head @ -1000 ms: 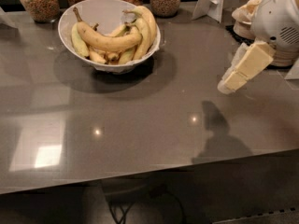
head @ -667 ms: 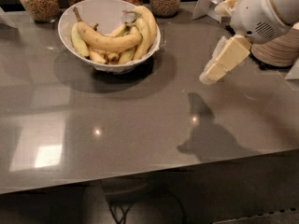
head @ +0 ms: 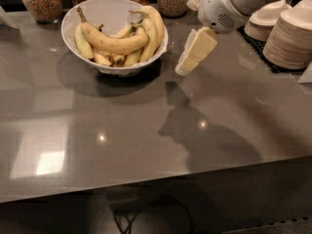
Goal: Pick banana from white bowl
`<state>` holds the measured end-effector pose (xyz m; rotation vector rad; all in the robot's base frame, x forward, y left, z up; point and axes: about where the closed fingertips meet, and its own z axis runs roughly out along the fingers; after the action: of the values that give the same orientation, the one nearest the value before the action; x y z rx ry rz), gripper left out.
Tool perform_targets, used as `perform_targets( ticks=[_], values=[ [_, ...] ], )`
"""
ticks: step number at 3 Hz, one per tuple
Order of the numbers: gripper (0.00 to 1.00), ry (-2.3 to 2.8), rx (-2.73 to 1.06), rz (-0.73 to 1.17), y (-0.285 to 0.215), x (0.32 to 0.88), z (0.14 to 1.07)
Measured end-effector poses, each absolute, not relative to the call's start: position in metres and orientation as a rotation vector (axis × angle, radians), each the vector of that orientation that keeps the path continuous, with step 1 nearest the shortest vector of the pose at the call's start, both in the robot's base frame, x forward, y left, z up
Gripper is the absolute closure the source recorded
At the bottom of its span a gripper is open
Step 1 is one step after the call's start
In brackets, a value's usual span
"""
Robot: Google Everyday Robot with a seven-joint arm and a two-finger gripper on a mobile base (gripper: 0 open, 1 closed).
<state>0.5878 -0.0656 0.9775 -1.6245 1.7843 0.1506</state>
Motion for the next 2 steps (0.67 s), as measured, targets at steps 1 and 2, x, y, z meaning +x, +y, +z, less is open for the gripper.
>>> perform_targets(
  ticks=[1,2],
  values=[
    [0.00,1.763,-1.682,0.146,-0.037,0.614,0.970],
    [0.00,1.724,-1.729,0.147,-0.010,0.638,0.966]
  ],
)
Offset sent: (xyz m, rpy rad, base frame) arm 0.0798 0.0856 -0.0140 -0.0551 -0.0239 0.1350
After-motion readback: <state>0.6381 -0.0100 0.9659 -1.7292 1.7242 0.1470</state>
